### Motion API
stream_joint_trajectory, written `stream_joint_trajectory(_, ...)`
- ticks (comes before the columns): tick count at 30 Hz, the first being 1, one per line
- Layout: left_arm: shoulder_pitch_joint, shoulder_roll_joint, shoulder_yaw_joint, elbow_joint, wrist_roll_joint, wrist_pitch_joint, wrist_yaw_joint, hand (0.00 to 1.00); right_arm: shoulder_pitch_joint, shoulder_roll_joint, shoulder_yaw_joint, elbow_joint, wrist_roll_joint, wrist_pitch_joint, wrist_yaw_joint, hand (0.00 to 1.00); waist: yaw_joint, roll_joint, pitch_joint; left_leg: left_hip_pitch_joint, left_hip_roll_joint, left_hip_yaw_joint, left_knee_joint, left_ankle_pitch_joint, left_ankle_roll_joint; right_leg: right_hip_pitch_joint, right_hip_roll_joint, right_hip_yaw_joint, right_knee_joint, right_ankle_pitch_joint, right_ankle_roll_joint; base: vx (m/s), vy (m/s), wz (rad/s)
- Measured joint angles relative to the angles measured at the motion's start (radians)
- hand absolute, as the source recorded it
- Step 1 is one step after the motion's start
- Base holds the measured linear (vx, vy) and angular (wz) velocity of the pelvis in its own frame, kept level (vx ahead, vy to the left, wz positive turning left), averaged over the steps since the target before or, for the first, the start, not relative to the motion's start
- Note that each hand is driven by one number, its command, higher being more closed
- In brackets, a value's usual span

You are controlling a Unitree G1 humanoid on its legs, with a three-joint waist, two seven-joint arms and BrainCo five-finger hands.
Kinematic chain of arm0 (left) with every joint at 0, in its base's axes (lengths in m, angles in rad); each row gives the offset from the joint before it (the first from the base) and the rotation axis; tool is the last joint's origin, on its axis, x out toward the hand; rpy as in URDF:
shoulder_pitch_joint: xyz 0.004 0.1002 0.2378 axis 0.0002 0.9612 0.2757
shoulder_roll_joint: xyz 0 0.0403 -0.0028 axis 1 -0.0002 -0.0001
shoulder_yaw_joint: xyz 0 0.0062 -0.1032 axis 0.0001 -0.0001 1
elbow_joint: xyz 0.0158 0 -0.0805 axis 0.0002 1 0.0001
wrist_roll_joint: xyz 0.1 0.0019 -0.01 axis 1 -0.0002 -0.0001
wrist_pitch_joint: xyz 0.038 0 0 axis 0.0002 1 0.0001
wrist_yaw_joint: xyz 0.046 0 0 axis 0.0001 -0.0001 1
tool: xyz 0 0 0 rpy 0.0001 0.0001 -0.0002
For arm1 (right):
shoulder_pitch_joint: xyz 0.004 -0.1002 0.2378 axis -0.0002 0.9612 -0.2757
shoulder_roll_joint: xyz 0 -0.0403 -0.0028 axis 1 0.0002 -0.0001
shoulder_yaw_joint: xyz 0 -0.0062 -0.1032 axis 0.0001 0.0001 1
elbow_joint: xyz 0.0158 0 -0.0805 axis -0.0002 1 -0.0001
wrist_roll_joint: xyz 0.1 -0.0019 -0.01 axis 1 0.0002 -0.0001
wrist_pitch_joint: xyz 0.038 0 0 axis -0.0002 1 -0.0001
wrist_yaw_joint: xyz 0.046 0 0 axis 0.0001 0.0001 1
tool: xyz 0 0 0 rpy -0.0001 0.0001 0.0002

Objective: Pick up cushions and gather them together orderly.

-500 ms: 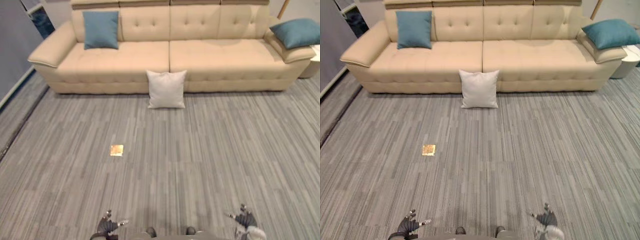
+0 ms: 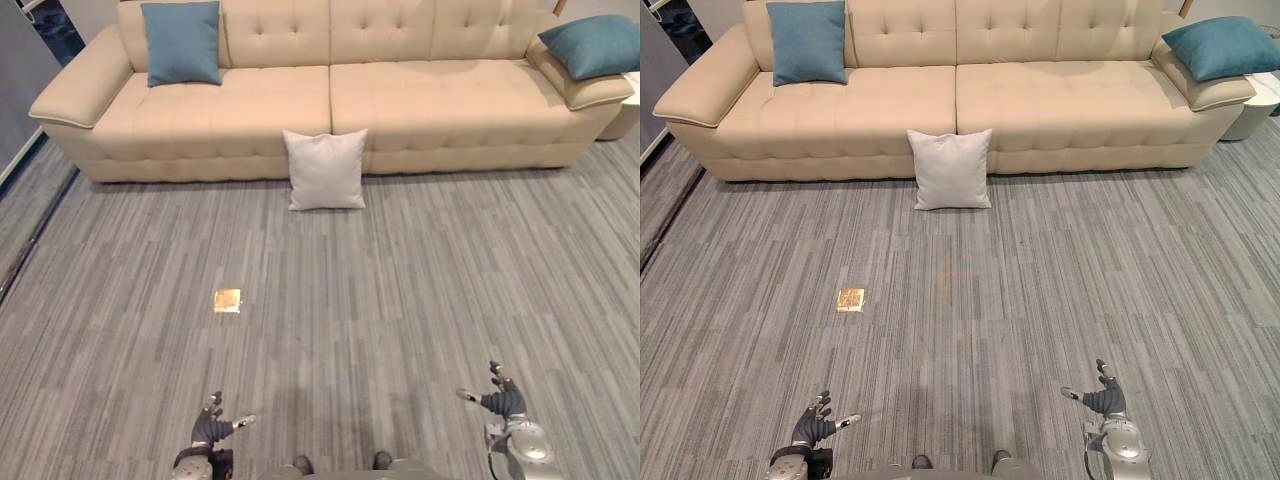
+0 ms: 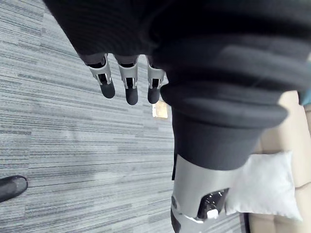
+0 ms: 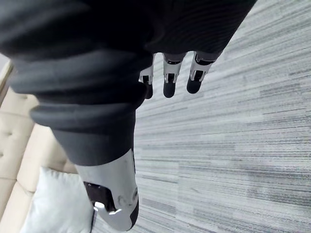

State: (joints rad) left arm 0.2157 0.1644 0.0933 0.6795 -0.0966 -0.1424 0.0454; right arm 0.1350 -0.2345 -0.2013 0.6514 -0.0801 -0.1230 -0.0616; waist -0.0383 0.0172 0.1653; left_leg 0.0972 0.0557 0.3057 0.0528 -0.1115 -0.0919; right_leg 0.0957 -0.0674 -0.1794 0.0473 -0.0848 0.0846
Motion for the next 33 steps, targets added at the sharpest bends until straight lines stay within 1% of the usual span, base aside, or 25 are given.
stream_joint_trajectory(5, 0.0, -0.002, 0.001, -0.052, -0.031, 0.0, 0.002, 0.0, -0.022, -0.002, 0.011, -0.001, 0.013, 0.003, -0.001, 0.0, 0.003, 0.018, 0.015, -0.107, 0.022, 0.019, 0.14, -0.073, 0.042, -0.059, -0.003, -0.005, 0.025, 0.0, 0.0, -0.03, 0.017, -0.05)
stream_joint_trajectory(6, 0.001, -0.002, 0.003, -0.056, -0.041, 0.0, 0.003, 0.0, -0.023, -0.002, 0.012, 0.0, 0.013, 0.003, -0.001, 0.0, 0.004, 0.025, 0.018, -0.126, 0.031, 0.026, 0.175, -0.103, 0.058, -0.075, -0.004, -0.005, 0.05, -0.013, 0.014, -0.01, 0.074, -0.1)
stream_joint_trajectory(7, 0.001, -0.002, 0.01, -0.075, -0.049, 0.0, 0.004, 0.0, -0.024, -0.002, 0.014, 0.002, 0.019, 0.004, -0.002, 0.0, 0.007, 0.026, 0.024, -0.147, 0.036, 0.028, 0.213, -0.142, 0.082, -0.112, -0.012, -0.005, 0.122, -0.053, 0.015, -0.02, 0.086, -0.1)
stream_joint_trajectory(8, 0.001, -0.002, 0.018, -0.087, -0.049, 0.0, 0.005, 0.0, -0.024, -0.002, 0.016, 0.004, 0.026, 0.007, -0.001, 0.0, 0.008, 0.023, 0.028, -0.159, 0.035, 0.031, 0.241, -0.161, 0.086, -0.137, -0.024, -0.003, 0.177, -0.08, 0.021, -0.02, 0.112, -0.11)
stream_joint_trajectory(9, 0.002, -0.002, 0.03, -0.104, -0.05, 0.0, 0.008, 0.0, -0.024, -0.003, 0.016, 0.007, 0.033, 0.014, -0.002, 0.0, 0.011, 0.023, 0.04, -0.163, 0.032, 0.036, 0.274, -0.202, 0.092, -0.193, -0.046, -0.003, 0.306, -0.117, 0.045, -0.02, 0.148, -0.23)
stream_joint_trajectory(10, 0.002, 0.0, 0.036, -0.107, -0.05, 0.0, 0.017, 0.0, -0.03, -0.003, 0.02, 0.013, 0.037, 0.017, -0.002, 0.0, 0.022, 0.022, 0.052, -0.16, 0.026, 0.048, 0.286, -0.226, 0.103, -0.274, -0.077, -0.006, 0.478, -0.125, 0.046, 0.02, 0.229, -0.26)
stream_joint_trajectory(11, 0.003, 0.011, 0.036, -0.111, -0.051, 0.001, 0.026, 0.0, -0.026, -0.002, 0.039, 0.014, 0.041, 0.019, -0.002, 0.0, 0.023, 0.011, 0.065, -0.137, 0.008, 0.045, 0.291, -0.244, 0.114, -0.367, -0.116, -0.01, 0.666, -0.111, 0.025, 0.07, 0.193, -0.17)
stream_joint_trajectory(13, 0.003, 0.025, 0.034, -0.111, -0.062, 0.003, 0.038, 0.0, -0.023, 0.003, 0.057, 0.03, 0.042, 0.021, -0.002, 0.0, 0.014, 0.002, 0.084, -0.106, -0.004, 0.035, 0.299, -0.265, 0.126, -0.44, -0.138, -0.012, 0.77, -0.145, 0.011, 0.16, 0.104, 0.08)
stream_joint_trajectory(15, -0.004, 0.025, 0.03, -0.112, -0.07, 0.003, 0.049, 0.0, -0.023, 0.004, 0.057, 0.031, 0.052, 0.024, -0.004, 0.0, -0.001, 0.008, 0.096, -0.077, -0.005, 0.006, 0.284, -0.275, 0.129, -0.487, -0.135, -0.042, 0.718, -0.159, 0.013, 0.27, 0.043, 0.37)
stream_joint_trajectory(16, -0.015, 0.025, 0.026, -0.111, -0.07, 0.003, 0.049, 0.0, -0.024, 0.004, 0.055, 0.03, 0.056, 0.023, -0.005, 0.0, -0.005, 0.021, 0.108, -0.051, -0.006, -0.013, 0.257, -0.273, 0.126, -0.517, -0.121, -0.043, 0.633, -0.155, 0.014, 0.33, 0.011, 0.55)
stream_joint_trajectory(17, -0.027, 0.024, 0.026, -0.111, -0.07, 0.003, 0.049, 0.0, -0.025, 0.003, 0.054, 0.03, 0.065, 0.023, -0.006, 0.0, -0.011, 0.015, 0.114, -0.034, -0.003, -0.027, 0.245, -0.271, 0.123, -0.525, -0.11, -0.043, 0.572, -0.143, 0.012, 0.4, -0.033, 0.72)
stream_joint_trajectory(19, -0.072, 0.024, 0.025, -0.111, -0.07, 0.001, 0.049, 0.0, -0.03, 0.001, 0.052, 0.029, 0.079, 0.023, -0.016, 0.0, -0.037, 0.019, 0.143, 0.04, 0.001, -0.091, 0.182, -0.268, 0.103, -0.563, -0.09, -0.037, 0.345, -0.032, 0.0, 0.49, -0.11, 0.96)
stream_joint_trajectory(20, -0.082, 0.023, 0.025, -0.111, -0.07, 0.001, 0.049, 0.0, -0.03, 0.001, 0.052, 0.027, 0.079, 0.023, -0.02, 0.0, -0.043, 0.018, 0.144, 0.058, 0.003, -0.106, 0.164, -0.268, 0.088, -0.576, -0.087, -0.037, 0.304, 0.002, -0.001, 0.58, -0.193, 1.04)
stream_joint_trajectory(21, -0.091, 0.024, 0.023, -0.111, -0.07, 0.0, 0.049, 0.0, -0.027, 0.001, 0.052, 0.015, 0.079, 0.024, -0.023, 0.0, -0.055, 0.015, 0.144, 0.1, 0.011, -0.132, 0.141, -0.277, 0.053, -0.593, -0.081, -0.03, 0.274, 0.077, -0.019, 0.49, -0.189, 0.8)
stream_joint_trajectory(22, -0.089, 0.025, 0.017, -0.11, -0.069, 0.0, 0.049, 0.0, -0.016, 0.0, 0.051, 0.003, 0.079, 0.024, -0.024, 0.0, -0.062, 0.015, 0.144, 0.119, 0.016, -0.147, 0.143, -0.281, 0.036, -0.599, -0.078, -0.015, 0.316, 0.129, -0.042, 0.74, -0.307, 0.72)
stream_joint_trajectory(23, -0.086, 0.009, 0.005, -0.106, -0.069, 0.0, 0.046, 0.0, -0.026, -0.008, 0.051, -0.016, 0.079, 0.021, -0.023, 0.0, -0.058, 0.041, 0.146, 0.124, 0.065, -0.159, 0.217, -0.265, -0.006, -0.611, -0.067, -0.022, 0.445, 0.081, -0.085, 0.63, -0.278, 0.36)
stream_joint_trajectory(24, -0.085, 0.006, 0.005, -0.105, -0.068, 0.0, 0.045, 0.0, -0.033, -0.006, 0.051, -0.022, 0.079, 0.021, -0.022, 0.0, -0.056, 0.044, 0.146, 0.102, 0.082, -0.158, 0.286, -0.242, -0.043, -0.606, -0.064, -0.029, 0.475, 0.042, -0.094, 0.76, -0.364, 0.23)
stream_joint_trajectory(25, -0.081, 0.004, 0.005, -0.104, -0.069, 0.0, 0.044, 0.0, -0.043, 0.0, 0.052, -0.036, 0.078, 0.02, -0.021, 0.0, -0.055, 0.046, 0.147, 0.026, 0.122, -0.156, 0.484, -0.162, -0.062, -0.573, -0.045, -0.047, 0.496, -0.018, -0.111, 0.65, -0.345, 0.04)
stream_joint_trajectory(26, -0.074, 0.004, 0.006, -0.096, -0.069, 0.0, 0.042, 0.0, -0.05, 0.003, 0.055, -0.05, 0.078, 0.017, -0.021, 0.0, -0.051, 0.056, 0.15, -0.073, 0.187, -0.151, 0.709, 0.008, -0.029, -0.502, -0.003, -0.06, 0.462, -0.052, -0.131, 0.66, -0.344, -0.06)
stream_joint_trajectory(27, -0.074, 0.004, 0.006, -0.089, -0.069, 0.001, 0.04, 0.0, -0.052, 0.003, 0.055, -0.054, 0.079, 0.013, -0.022, 0.0, -0.042, 0.061, 0.154, -0.119, 0.226, -0.151, 0.821, 0.033, -0.03, -0.459, 0.022, -0.063, 0.434, -0.059, -0.142, 0.67, -0.311, -0.33)
stream_joint_trajectory(28, -0.079, 0.004, 0.006, -0.08, -0.069, 0.001, 0.04, 0.0, -0.055, 0.009, 0.054, -0.054, 0.082, 0.013, -0.025, 0.0, -0.028, 0.053, 0.16, -0.198, 0.259, -0.146, 0.996, -0.011, 0.02, -0.377, 0.058, -0.052, 0.379, -0.068, -0.156, 0.65, -0.249, -0.45)
stream_joint_trajectory(29, -0.08, 0.003, 0.006, -0.08, -0.069, 0.001, 0.039, 0.0, -0.059, 0.017, 0.054, -0.055, 0.087, 0.013, -0.028, 0.0, -0.006, 0.034, 0.171, -0.266, 0.251, -0.135, 1.079, -0.054, 0.036, -0.29, 0.07, -0.03, 0.318, -0.071, -0.16, 0.63, -0.209, -0.46)
stream_joint_trajectory(30, -0.08, 0.002, 0.005, -0.08, -0.069, 0.001, 0.039, 0.0, -0.059, 0.019, 0.054, -0.055, 0.09, 0.013, -0.029, 0.0, -0.001, 0.024, 0.175, -0.295, 0.241, -0.121, 1.083, -0.07, 0.04, -0.248, 0.07, -0.019, 0.284, -0.071, -0.16, 0.6, -0.144, -0.36)
stream_joint_trajectory(31, -0.079, -0.001, 0.006, -0.08, -0.07, 0.001, 0.038, 0.0, -0.06, 0.019, 0.053, -0.056, 0.094, 0.013, -0.03, 0.0, 0.003, 0.014, 0.18, -0.36, 0.218, -0.093, 1.047, -0.088, 0.062, -0.172, 0.07, -0.002, 0.217, -0.071, -0.16, 0.56, -0.085, -0.3)
stream_joint_trajectory(33, -0.079, -0.001, 0.009, -0.08, -0.069, 0.001, 0.029, 0.0, -0.064, 0.019, 0.052, -0.059, 0.113, 0.013, -0.03, 0.0, 0.023, 0.013, 0.182, -0.458, 0.187, -0.069, 0.906, -0.099, 0.077, -0.093, 0.071, 0.036, 0.145, -0.086, -0.148, 0.65, -0.021, -0.5)
